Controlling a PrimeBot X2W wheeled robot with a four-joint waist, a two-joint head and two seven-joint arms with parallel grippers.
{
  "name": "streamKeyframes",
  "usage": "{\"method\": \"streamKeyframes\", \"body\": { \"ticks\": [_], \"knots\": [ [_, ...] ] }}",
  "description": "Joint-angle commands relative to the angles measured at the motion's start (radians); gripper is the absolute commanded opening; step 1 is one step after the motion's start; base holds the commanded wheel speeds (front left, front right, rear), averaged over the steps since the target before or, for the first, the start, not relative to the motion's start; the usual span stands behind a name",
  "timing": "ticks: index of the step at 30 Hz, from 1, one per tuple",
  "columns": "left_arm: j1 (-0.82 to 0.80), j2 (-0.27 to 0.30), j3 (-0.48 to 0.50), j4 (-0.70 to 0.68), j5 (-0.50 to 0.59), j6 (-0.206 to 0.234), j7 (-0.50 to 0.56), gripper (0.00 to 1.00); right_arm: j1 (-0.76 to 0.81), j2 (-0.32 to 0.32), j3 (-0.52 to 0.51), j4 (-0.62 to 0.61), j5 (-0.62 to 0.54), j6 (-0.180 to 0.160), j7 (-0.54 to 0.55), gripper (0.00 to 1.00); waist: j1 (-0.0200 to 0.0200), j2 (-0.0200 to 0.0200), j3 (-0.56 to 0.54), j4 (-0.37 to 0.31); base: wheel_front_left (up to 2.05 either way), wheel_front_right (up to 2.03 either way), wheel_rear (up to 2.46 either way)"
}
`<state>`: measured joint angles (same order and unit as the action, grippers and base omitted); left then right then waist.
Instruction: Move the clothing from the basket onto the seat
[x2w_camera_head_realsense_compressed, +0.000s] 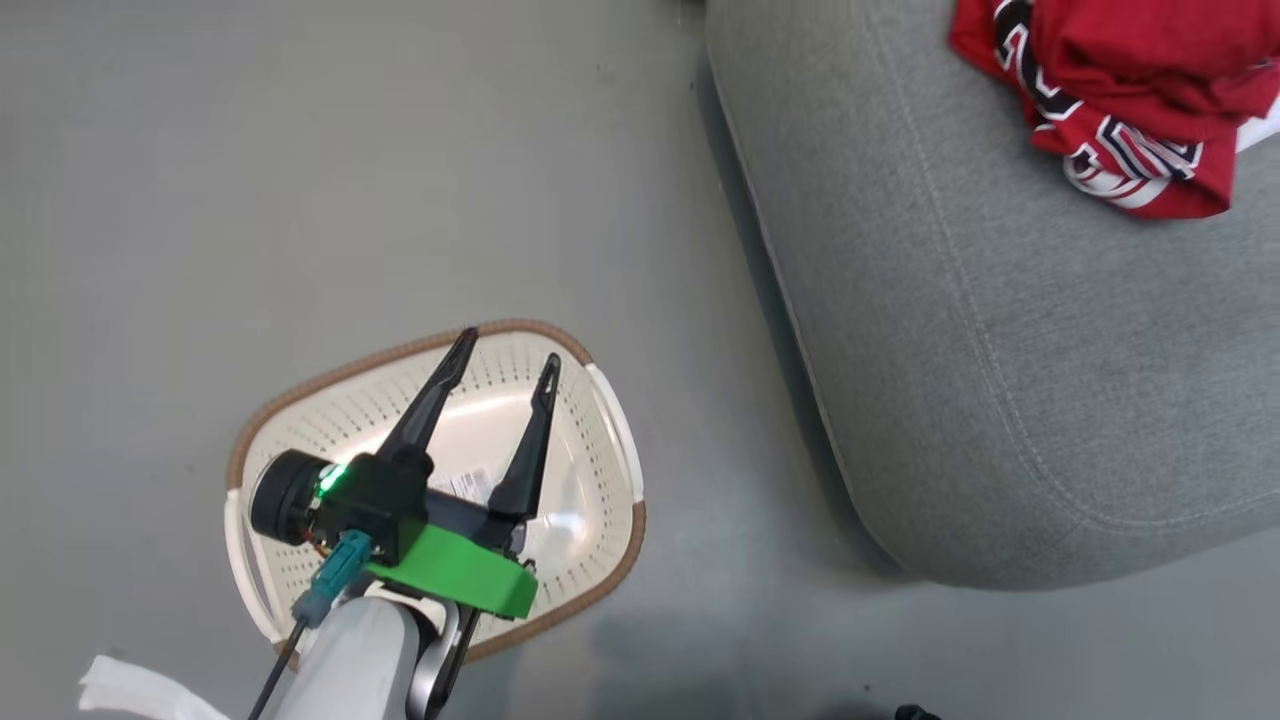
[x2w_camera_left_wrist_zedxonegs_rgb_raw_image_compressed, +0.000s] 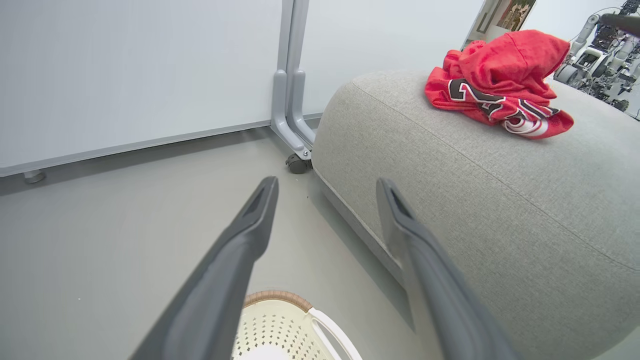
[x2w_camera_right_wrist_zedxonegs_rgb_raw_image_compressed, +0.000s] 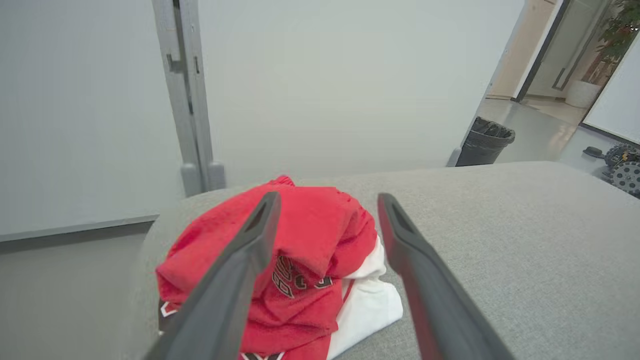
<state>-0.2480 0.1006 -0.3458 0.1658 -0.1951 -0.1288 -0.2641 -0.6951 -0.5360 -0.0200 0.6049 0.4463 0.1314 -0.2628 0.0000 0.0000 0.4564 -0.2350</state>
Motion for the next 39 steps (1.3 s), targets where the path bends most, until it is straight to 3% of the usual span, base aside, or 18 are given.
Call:
{"method": "streamKeyframes", "body": {
  "ticks": [1,7,10,20,28,39],
  "knots": [
    [0.026,-0.006,0.015,-0.003,-0.009,-0.003,0.0,1.0,0.047,0.016,-0.011,-0.042,0.005,-0.002,-0.003,1.0,0.0,0.0,-0.133,-0.004,0.0,0.0,0.0],
    [0.081,-0.025,0.068,-0.015,-0.013,-0.003,0.0,1.0,0.191,0.061,-0.058,-0.28,0.004,-0.001,-0.003,1.0,0.0,0.0,-0.238,0.024,0.0,0.0,0.0],
    [0.11,-0.038,0.12,-0.019,-0.017,-0.003,0.0,1.0,0.262,0.126,-0.081,-0.37,0.052,-0.001,-0.003,1.0,0.0,0.0,-0.277,0.045,0.0,0.0,0.0],
    [0.194,-0.049,0.209,-0.017,-0.012,-0.003,0.0,1.0,0.491,0.234,0.043,-0.553,-0.048,-0.001,-0.003,1.0,0.0,0.0,-0.37,0.143,0.0,0.0,0.0],
    [0.237,-0.049,0.241,-0.004,-0.037,0.006,0.0,1.0,0.609,0.344,0.124,-0.547,-0.082,-0.001,-0.003,1.0,0.0,0.0,-0.408,0.214,0.0,0.0,0.0],
    [0.264,-0.049,0.229,0.013,-0.031,0.021,0.0,1.0,0.662,0.413,0.179,-0.505,-0.109,-0.001,-0.003,1.0,0.0,0.0,-0.436,0.253,0.0,0.0,0.0]
  ]
}}
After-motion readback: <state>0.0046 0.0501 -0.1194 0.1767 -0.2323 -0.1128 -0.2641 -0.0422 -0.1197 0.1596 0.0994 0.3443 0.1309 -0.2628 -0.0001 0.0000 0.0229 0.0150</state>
